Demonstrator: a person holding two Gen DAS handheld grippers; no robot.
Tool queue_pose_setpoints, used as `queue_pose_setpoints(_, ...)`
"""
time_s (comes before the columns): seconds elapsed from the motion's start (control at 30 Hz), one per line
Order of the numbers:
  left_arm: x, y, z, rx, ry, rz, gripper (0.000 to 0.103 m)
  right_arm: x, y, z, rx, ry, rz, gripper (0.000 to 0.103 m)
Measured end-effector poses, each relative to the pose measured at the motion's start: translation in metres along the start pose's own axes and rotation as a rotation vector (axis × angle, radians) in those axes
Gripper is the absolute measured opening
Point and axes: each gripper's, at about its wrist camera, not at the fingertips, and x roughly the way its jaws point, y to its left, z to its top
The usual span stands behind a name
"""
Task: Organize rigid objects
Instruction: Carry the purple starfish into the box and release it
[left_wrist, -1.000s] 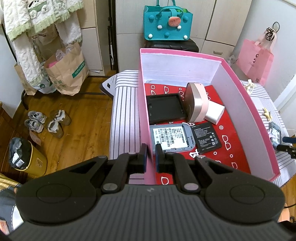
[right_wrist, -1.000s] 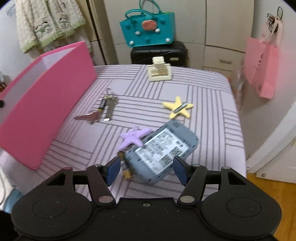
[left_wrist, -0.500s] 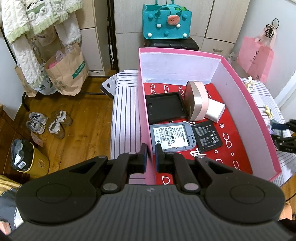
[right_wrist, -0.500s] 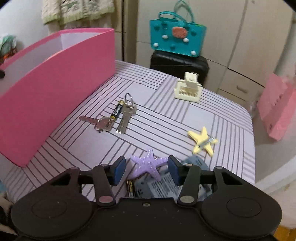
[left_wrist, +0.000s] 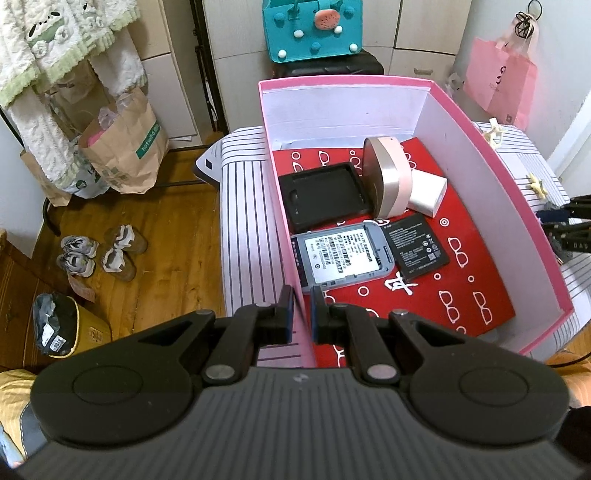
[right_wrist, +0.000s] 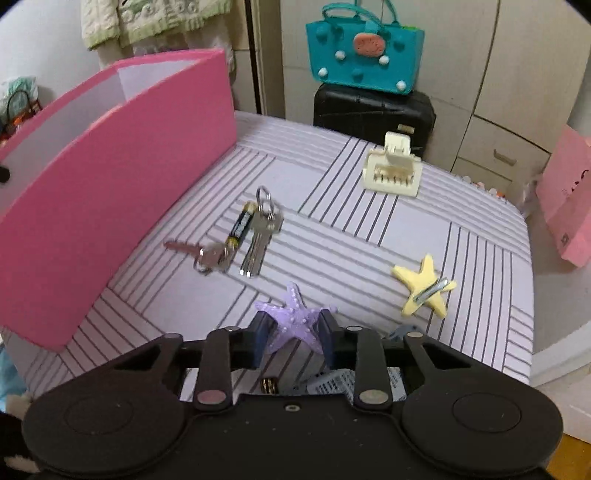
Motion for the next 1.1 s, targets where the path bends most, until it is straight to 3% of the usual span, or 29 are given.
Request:
queue_pose_setpoints(0.33, 0.001, 0.001, -0.001, -0.007, -0.012, -0.015, 0.009, -0.019, 0.016, 0.017, -0.051, -0.042, -0.013, 0.029)
queue_pose_setpoints(0.47, 0.001, 0.001, -0.001, 0.003, -0.015, -0.017, 0.009, -0.04, 0.032, 0.035, -0.092, -0.103, 0.017, 0.029)
queue_pose_setpoints(0.57, 0.001, 0.002, -0.001, 0.006, -0.011, -0.024, 0.009, -0.058, 0.051, 0.055, -0.144, -0.173, 0.08, 0.029)
queue_pose_setpoints(0.7, 0.002, 0.002, -0.001, -0.006, -0.02, -0.028, 0.009, -0.069, 0.086, 0.086, -0.216, -0.241, 0.237, 0.029)
queue_pose_setpoints(0.9, 0.0, 0.006, -0.005, -0.012, -0.038, -0.043, 0.009, -0.035, 0.153, 0.122, -0.373, -0.167, 0.367, 0.029)
queue_pose_setpoints(1.1, 0.001, 0.005, -0.004, -0.003, -0.043, -0.044, 0.009, 0.018, 0.209, 0.137, -0.526, -0.057, 0.368, 0.029)
